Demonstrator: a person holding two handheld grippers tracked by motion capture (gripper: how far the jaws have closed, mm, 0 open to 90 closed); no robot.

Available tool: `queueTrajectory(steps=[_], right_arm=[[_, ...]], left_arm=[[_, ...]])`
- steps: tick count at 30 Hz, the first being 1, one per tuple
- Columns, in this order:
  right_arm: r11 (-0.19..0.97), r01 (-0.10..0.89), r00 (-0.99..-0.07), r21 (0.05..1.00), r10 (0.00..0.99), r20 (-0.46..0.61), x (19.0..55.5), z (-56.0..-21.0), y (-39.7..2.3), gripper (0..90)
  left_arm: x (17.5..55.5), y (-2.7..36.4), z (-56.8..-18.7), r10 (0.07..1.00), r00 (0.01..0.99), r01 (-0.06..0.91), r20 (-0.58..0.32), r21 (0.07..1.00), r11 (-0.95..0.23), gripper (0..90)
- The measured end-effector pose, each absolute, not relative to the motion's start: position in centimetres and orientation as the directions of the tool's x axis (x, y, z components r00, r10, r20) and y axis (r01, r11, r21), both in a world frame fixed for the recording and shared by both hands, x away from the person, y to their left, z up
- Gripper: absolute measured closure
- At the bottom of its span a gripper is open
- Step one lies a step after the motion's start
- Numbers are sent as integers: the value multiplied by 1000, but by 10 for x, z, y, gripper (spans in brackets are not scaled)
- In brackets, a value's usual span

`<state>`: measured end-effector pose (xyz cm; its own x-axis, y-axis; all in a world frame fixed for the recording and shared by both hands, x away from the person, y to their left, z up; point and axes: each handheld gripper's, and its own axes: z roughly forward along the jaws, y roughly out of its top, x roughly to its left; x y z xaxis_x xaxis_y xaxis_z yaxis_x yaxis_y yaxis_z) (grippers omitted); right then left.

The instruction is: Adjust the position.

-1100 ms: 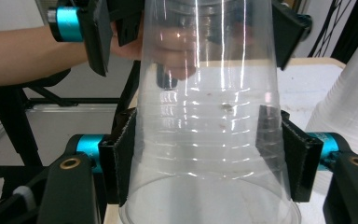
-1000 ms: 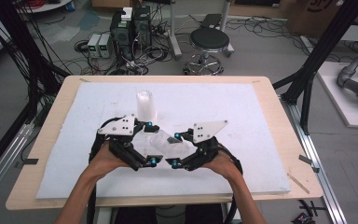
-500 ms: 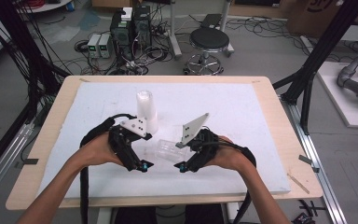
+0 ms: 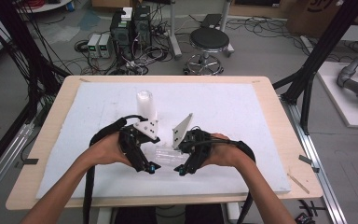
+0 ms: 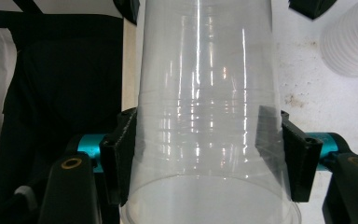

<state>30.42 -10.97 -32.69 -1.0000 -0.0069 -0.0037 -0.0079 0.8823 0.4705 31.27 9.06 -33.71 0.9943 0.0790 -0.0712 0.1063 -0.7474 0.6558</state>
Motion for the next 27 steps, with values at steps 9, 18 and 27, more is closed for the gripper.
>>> queueTrajectory(steps=[9,18,27], right_arm=[[882,-10,-1000,470,-8,-6,304,-327,-109,333],[885,-10,-1000,465,-8,-6,306,-330,-107,333],[881,-1,-1000,474,0,-3,308,-331,-109,334]], left_arm=[[313,85,-338,49,997,79,-63,656,-751,182],[313,82,-340,14,997,64,-81,659,-749,370],[312,82,-340,23,997,68,-76,662,-746,415]])
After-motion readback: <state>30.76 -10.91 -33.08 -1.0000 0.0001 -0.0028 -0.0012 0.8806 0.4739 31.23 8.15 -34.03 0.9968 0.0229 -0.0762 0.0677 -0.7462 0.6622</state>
